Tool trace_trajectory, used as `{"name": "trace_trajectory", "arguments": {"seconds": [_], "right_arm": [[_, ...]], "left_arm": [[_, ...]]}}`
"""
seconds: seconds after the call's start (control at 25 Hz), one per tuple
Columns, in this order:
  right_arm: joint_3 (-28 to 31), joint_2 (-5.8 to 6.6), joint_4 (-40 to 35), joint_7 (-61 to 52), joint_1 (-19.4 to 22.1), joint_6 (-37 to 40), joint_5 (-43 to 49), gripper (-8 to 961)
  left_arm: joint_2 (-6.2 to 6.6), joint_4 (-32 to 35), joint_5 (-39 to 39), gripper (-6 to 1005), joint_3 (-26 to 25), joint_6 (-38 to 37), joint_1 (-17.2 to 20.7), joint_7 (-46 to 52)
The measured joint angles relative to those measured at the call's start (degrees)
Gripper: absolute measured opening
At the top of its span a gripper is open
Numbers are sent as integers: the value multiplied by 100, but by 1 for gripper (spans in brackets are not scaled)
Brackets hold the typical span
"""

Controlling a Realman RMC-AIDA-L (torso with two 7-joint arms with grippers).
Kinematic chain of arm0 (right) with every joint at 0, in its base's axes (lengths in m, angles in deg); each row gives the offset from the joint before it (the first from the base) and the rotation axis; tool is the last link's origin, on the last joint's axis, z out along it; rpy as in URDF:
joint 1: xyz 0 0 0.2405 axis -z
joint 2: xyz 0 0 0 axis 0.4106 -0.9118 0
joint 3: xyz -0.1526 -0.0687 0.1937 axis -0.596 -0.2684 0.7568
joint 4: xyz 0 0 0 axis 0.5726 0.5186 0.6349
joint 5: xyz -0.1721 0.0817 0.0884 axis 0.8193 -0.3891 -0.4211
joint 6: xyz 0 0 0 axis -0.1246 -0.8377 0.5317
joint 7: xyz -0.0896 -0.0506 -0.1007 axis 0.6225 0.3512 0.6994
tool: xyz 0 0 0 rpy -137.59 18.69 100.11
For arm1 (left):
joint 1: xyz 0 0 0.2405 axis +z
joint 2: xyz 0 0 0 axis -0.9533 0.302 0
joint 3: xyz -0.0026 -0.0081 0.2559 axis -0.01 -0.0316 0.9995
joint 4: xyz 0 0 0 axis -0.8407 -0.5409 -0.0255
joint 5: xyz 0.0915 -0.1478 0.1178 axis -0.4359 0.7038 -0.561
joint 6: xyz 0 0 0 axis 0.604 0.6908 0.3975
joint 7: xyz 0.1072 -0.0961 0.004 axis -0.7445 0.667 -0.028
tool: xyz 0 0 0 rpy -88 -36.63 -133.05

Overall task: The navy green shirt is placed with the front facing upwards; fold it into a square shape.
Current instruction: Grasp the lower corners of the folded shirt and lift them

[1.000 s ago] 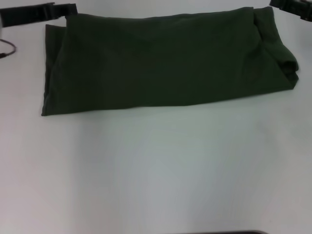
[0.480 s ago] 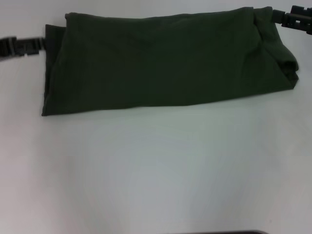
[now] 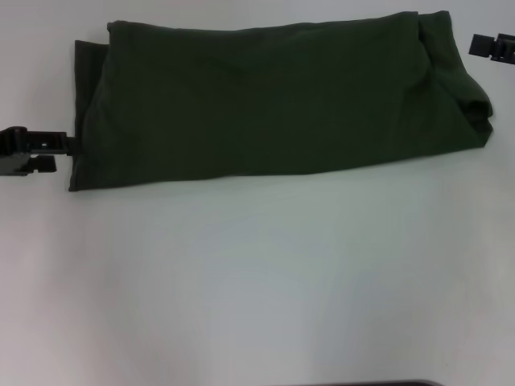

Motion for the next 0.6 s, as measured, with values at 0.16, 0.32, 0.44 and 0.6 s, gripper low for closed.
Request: {"name": "trace_trajectory", "arguments": {"seconds": [0.16,0.32,0.44,0.6], "right_arm": [[11,15,-1,-90,62,19,4,928],[23,-6,0,-97,75,22,6,928],[12,-18,-3,-99,77,33,6,928],[20,-4,-3,-99,75,74,6,928]], "left_arm": [[5,-276,-123,730,24,438,-39,158],[58,-775,-127,726,31,775,-180,204],[84,-1033,-128,723,47,914,-293,212],[89,-1159,-130,719,80,1076,-372,243]]}}
